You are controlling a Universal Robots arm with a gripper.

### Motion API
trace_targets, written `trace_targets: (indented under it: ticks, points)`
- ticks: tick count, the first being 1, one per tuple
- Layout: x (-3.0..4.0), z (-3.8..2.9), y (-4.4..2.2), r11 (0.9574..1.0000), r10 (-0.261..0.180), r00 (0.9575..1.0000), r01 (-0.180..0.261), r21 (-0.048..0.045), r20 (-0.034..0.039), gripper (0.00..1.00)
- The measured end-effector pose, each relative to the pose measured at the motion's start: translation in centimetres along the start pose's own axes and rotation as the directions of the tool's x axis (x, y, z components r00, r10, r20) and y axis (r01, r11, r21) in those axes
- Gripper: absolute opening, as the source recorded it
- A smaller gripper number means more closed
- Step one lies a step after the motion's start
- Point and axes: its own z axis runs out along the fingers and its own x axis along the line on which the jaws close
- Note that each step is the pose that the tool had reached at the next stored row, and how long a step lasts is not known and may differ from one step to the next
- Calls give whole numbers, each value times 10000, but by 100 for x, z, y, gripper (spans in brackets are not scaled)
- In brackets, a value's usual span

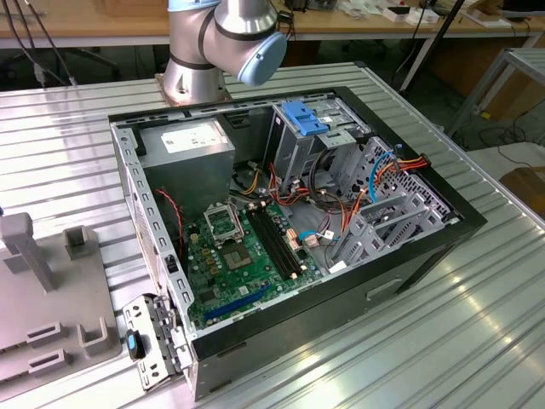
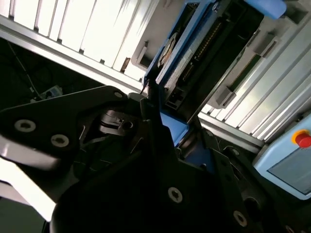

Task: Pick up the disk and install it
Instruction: 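Pick up the disk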

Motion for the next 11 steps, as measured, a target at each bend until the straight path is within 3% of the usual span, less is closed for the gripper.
trace_targets:
  ticks: [8, 11]
  points:
    - [13, -499, -9, 10000, -1, 10000, 1, 4, -95, 37]
    - [21, -797, -15, 10000, -2, 9999, 2, 7, -147, 37]
